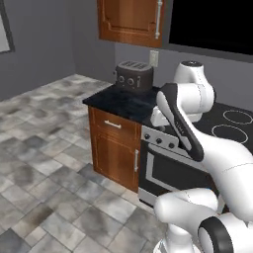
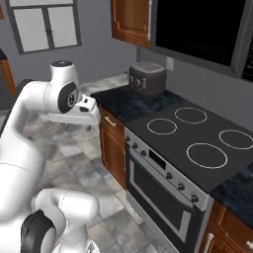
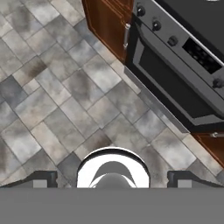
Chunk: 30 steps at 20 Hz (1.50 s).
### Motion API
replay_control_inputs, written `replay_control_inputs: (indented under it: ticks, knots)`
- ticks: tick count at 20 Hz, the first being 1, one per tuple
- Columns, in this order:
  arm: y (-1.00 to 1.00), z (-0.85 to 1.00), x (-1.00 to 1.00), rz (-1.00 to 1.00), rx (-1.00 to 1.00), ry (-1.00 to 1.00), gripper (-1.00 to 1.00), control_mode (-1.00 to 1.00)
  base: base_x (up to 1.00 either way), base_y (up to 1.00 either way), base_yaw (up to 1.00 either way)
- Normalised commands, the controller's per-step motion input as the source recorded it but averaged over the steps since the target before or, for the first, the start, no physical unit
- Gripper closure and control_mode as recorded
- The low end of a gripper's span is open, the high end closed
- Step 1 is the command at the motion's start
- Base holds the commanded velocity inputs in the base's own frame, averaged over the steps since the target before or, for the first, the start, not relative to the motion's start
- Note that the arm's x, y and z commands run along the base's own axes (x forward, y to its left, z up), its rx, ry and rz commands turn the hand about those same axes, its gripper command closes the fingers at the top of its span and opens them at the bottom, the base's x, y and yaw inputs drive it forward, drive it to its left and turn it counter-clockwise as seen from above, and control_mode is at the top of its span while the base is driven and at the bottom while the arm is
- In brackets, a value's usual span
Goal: Navigate to the dishwasher.
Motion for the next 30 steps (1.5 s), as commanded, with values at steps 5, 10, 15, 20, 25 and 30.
replay_control_inputs:
  ticks: [5,10,15,20,25,30]
  knots:
    - [0.0,0.0,0.0,0.0,0.0,0.0,-1.0,1.0,0.23,0.63,-0.44]
    - [0.0,0.0,0.0,0.0,0.0,0.0,-1.0,1.0,0.11,0.87,-0.45]
    - [0.0,0.0,0.0,0.0,0.0,0.0,-1.0,1.0,0.09,1.0,-0.09]
    - [0.0,0.0,0.0,0.0,0.0,0.0,-1.0,1.0,0.14,1.0,0.21]
    - [0.0,0.0,0.0,0.0,0.0,0.0,-1.0,1.0,0.19,0.95,0.64]
    - [0.0,0.0,0.0,0.0,0.0,0.0,-1.0,1.0,0.01,0.49,0.9]
